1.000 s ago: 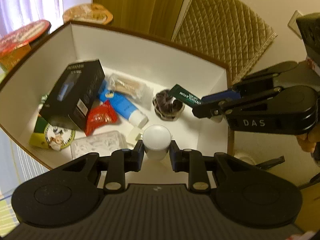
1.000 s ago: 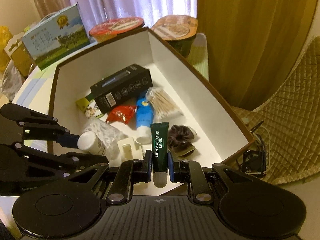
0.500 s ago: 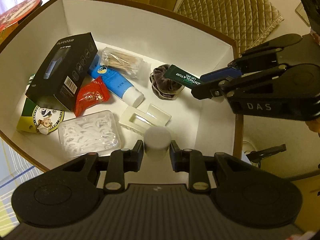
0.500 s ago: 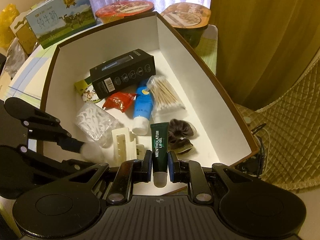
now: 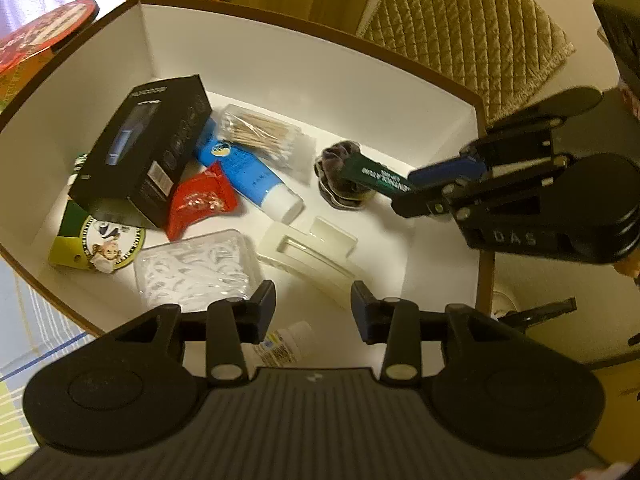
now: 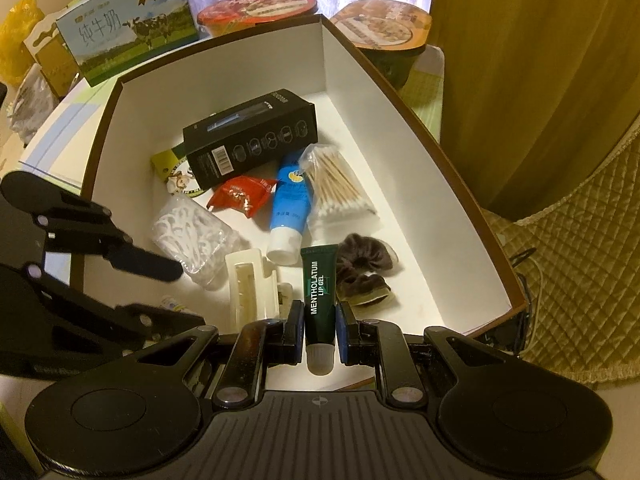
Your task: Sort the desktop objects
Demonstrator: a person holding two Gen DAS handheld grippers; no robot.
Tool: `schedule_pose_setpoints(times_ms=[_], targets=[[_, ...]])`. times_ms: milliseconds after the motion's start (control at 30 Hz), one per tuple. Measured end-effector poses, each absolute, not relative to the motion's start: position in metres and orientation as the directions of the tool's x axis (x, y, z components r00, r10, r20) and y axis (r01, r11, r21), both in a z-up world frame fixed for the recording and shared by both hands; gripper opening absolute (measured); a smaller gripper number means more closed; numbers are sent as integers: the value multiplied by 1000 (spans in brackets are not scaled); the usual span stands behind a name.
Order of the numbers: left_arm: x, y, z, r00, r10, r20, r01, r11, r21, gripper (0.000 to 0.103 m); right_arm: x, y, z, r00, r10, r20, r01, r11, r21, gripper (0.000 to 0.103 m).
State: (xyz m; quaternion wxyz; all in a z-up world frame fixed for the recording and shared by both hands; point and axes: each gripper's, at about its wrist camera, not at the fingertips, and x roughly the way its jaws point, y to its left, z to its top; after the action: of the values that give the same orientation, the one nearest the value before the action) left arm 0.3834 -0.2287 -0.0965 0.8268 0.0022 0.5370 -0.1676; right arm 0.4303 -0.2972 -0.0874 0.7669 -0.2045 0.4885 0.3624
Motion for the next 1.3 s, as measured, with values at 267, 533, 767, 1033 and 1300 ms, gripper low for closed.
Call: schedule_pose_setpoints(times_ms=[267, 533, 767, 1033, 1300], targets=[[387, -217, -90, 394, -259, -882, 249, 954, -168, 36, 431, -294, -89, 261, 345, -902, -759, 650, 29, 13], [388, -209, -84, 419, -241, -875, 229, 961, -155, 37, 431, -292, -89, 259, 331, -907, -763, 646, 17, 13], [386, -201, -78, 440, -222, -870, 210, 967, -141, 52, 429, -292, -87, 263, 333, -906, -763, 646, 15, 16], [376, -189, -64, 480, -208, -852, 207, 971, -121, 67, 409, -294, -72, 317, 370, -873, -765, 644, -4, 70], [358, -182, -39, 567, -151, -810, 214, 976, -32, 82, 382, -295, -56, 365, 403, -839, -758, 653, -16, 96]])
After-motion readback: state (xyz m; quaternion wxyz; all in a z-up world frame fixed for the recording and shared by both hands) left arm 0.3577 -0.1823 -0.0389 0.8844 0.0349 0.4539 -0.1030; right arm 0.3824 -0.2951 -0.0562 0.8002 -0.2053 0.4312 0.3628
